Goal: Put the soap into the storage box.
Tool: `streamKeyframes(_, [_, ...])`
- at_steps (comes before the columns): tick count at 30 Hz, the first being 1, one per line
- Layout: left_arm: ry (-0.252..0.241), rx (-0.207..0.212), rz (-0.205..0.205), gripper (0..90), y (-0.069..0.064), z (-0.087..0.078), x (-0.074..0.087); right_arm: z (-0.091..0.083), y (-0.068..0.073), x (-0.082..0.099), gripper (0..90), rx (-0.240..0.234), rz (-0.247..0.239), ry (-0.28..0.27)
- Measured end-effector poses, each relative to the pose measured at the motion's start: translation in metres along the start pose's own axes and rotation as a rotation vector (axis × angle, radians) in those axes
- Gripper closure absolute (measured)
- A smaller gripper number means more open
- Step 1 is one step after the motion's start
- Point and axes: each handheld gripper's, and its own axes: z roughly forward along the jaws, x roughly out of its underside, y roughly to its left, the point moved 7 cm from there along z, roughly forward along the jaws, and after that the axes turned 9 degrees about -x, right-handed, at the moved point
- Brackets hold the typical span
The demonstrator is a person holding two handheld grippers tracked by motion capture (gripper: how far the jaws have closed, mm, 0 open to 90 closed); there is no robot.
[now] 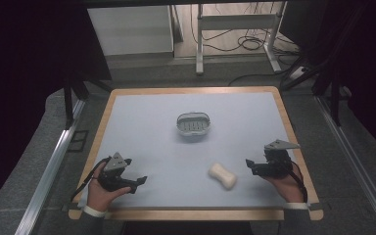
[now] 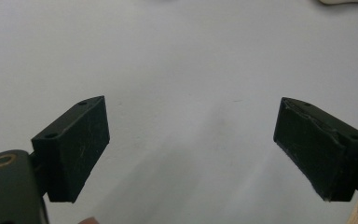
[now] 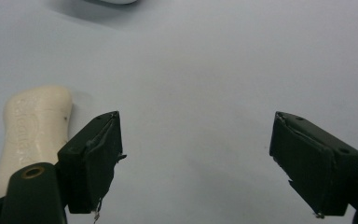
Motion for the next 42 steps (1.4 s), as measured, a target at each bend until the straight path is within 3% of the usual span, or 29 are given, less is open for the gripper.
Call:
streamKeyframes(11, [0.001, 0.016, -0.002, 10.9, -0.001, -0.001, 0.0, -0.005, 0.009, -0.008, 16.3, -0.019, -0.018, 0.024])
streamKeyframes(18, [0.003, 0.016, -0.004, 10.9, -0.002, 0.0, 0.0, -0.004, 0.019, -0.017, 16.0, -0.051, -0.071, 0.067])
streamKeyframes(23, [0.007, 0.021, -0.001, 10.9, -0.003, 0.001, 0.0, -0.005, 0.023, -0.026, 16.0, -0.057, -0.066, 0.068])
streamKeyframes(28, [0.0, 0.018, -0.005, 10.9, -0.001, -0.001, 0.0, -0.005, 0.031, -0.032, 16.0, -0.071, -0.097, 0.078])
streamKeyframes(31, [-0.001, 0.017, -0.006, 10.9, -0.001, -0.002, 0.0, -0.004, 0.032, -0.035, 16.0, -0.051, -0.109, 0.094])
streamKeyframes(38, [0.002, 0.02, -0.002, 10.9, -0.002, -0.001, 0.0, 0.008, 0.047, -0.034, 16.0, -0.073, -0.158, 0.156])
streamKeyframes(42, [0.004, 0.019, -0.002, 10.9, -0.002, -0.001, 0.001, 0.01, 0.05, -0.033, 17.6, -0.069, -0.149, 0.166])
